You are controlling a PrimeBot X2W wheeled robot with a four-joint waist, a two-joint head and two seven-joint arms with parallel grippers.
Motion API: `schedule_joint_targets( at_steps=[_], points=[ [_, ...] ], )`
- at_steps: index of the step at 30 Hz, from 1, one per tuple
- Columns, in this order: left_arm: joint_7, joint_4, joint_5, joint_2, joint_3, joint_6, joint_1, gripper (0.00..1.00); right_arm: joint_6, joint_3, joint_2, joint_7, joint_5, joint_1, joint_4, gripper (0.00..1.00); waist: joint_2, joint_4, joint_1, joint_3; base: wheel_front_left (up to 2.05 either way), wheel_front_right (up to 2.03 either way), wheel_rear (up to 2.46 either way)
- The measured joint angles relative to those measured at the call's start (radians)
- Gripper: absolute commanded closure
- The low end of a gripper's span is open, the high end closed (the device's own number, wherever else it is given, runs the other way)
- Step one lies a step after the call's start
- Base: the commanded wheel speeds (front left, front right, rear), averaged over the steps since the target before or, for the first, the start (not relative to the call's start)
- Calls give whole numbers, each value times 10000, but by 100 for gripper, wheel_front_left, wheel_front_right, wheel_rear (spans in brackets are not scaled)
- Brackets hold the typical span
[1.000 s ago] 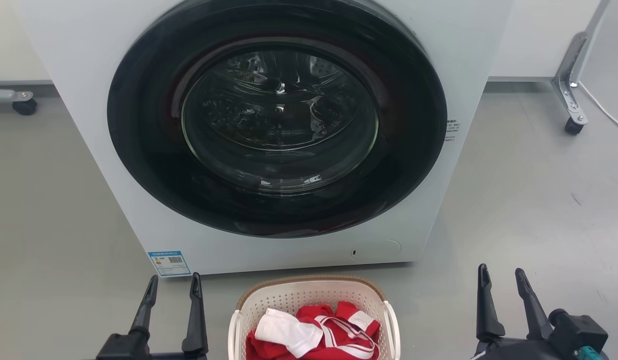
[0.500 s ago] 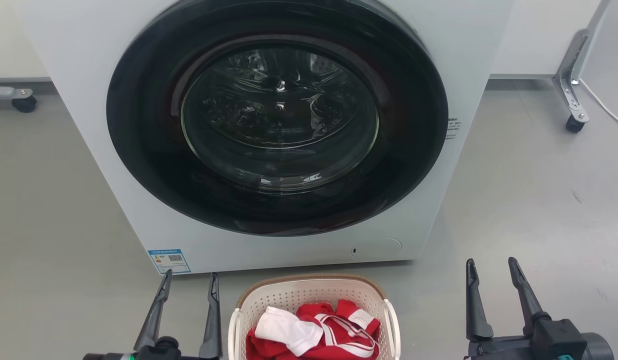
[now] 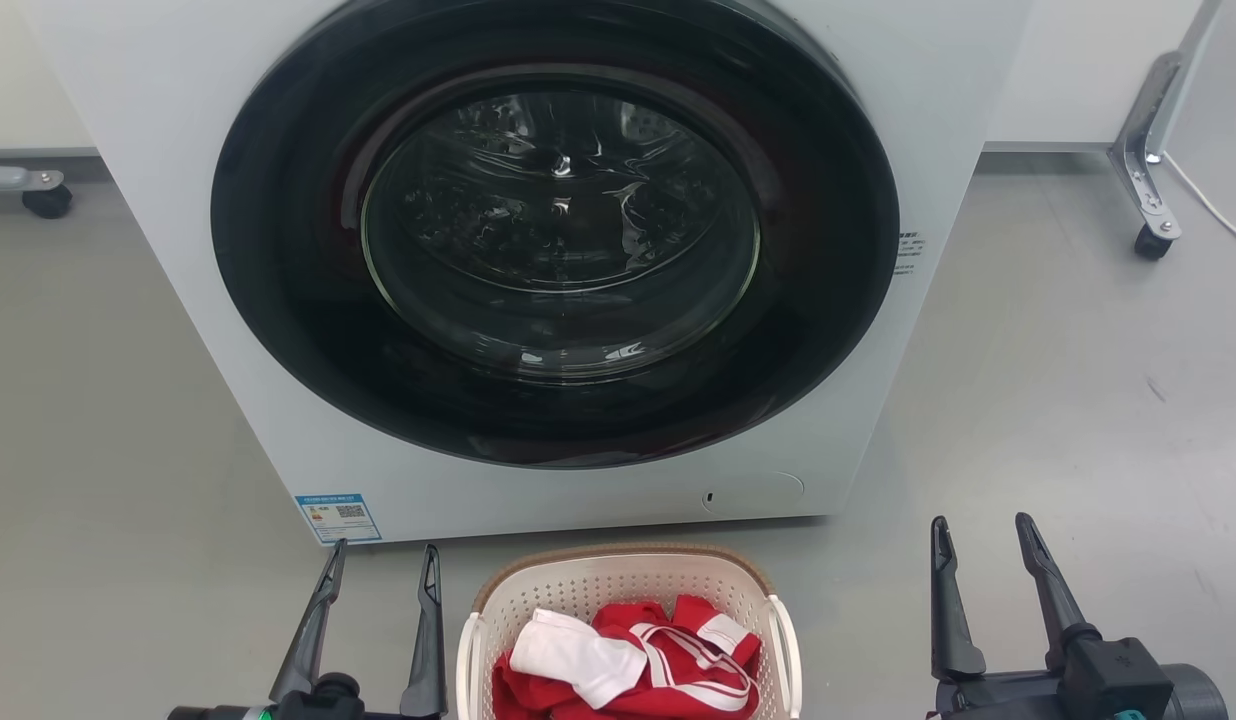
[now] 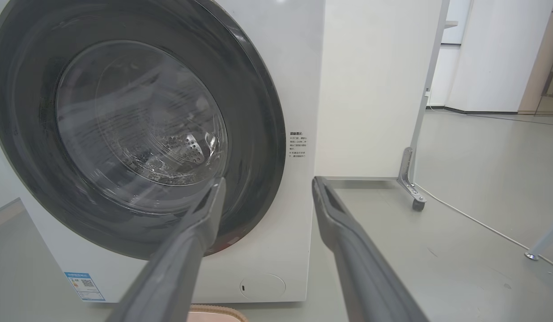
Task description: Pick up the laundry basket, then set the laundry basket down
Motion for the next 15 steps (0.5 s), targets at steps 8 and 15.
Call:
schedule_joint_targets(
  at_steps=[8,15],
  points=[
    [0,0,0,-12,-2,0,0,0,0,-8,0,0,38,0,-21,0,0,7,0,58,0,0,0],
    [0,0,0,-15,-4,0,0,0,0,-12,0,0,117,0,-48,0,0,9,0,120,0,0,0]
  ],
)
